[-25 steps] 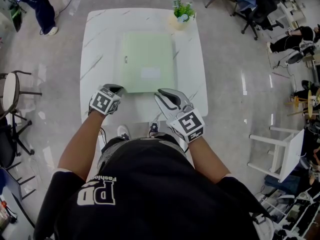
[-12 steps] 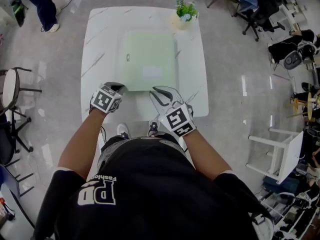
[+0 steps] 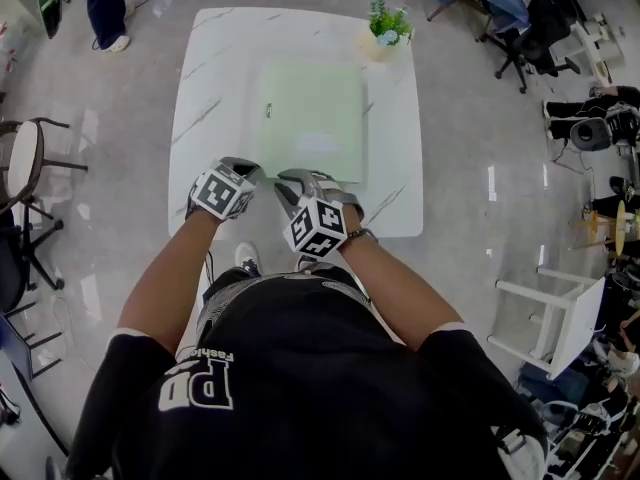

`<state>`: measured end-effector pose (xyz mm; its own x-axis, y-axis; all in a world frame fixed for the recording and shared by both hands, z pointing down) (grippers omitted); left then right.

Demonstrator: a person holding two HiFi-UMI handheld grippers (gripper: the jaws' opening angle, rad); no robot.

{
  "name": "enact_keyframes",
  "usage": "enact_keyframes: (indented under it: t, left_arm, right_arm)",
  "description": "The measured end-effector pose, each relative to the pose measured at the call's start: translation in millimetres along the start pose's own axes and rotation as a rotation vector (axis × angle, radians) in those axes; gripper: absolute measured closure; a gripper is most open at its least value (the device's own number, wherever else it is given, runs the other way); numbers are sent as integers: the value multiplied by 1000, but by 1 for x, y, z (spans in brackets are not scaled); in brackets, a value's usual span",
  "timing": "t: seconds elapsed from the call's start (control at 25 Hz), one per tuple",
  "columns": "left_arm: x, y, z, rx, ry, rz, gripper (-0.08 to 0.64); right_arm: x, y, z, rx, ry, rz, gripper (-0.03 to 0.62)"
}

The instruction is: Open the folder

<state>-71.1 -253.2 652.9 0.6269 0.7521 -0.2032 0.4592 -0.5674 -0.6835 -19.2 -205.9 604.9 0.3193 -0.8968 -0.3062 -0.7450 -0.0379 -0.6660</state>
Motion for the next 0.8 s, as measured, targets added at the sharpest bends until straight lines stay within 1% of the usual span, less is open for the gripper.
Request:
enact_keyframes:
  t: [0.16, 0.36, 0.56, 0.8]
  left_arm:
    - [0, 0, -1, 0, -4, 8, 508]
    - [0, 0, 0, -2, -3, 9, 508]
    - [1, 0, -2, 5, -12, 3, 508]
    - [-1, 0, -1, 3, -13, 9, 508]
  right_arm:
    - [-1, -1, -21, -41, 23, 68, 555]
    - [-7, -9, -38, -100, 45, 165, 532]
    - [-6, -12, -46, -123, 29, 220, 532]
    - [-4, -15, -54, -144, 22, 264, 522]
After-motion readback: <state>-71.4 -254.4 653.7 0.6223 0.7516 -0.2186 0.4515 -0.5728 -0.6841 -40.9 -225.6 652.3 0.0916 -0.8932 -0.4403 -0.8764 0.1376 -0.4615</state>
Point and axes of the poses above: the fingertips, and each gripper's own axes: z backward along the fingers, x to its right, y out of its top, the point moved 2 cm from there along z, backward along the fingers, and after that the axes turned 5 degrees about x, right-handed, at the moved point
